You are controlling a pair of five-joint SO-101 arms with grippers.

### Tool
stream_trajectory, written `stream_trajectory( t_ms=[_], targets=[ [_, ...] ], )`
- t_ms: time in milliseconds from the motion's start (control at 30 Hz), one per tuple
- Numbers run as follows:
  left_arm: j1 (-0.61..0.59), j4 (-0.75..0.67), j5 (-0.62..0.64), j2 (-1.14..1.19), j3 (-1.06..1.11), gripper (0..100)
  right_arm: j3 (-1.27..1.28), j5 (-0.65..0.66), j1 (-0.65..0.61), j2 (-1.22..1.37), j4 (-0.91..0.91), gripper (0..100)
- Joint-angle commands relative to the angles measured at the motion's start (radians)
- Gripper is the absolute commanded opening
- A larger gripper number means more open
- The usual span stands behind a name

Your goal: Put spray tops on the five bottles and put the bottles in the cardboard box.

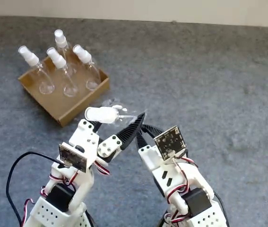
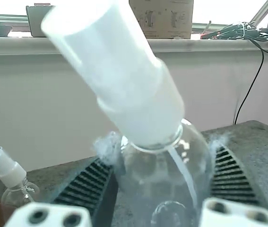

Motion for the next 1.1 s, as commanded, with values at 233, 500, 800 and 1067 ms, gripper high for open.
stream_trajectory(
  t_ms=[233, 500, 800, 1067],
  targets=[
    [-0.01, -0.018, 0.006, -0.001, 0.021, 18, -0.022, 0.005, 0.051, -0.013, -0.039, 1.9],
    [-0.11, -0.035, 0.011, -0.002, 0.019, 18, -0.016, 0.005, 0.041, -0.013, -0.036, 1.9],
    [-0.111, -0.083, 0.012, -0.002, 0.019, 18, -0.012, 0.009, -0.179, -0.013, -0.036, 1.9],
    [-0.111, -0.055, 0.012, 0.001, 0.021, 18, -0.021, 0.011, -0.196, -0.013, -0.038, 1.9]
  ],
)
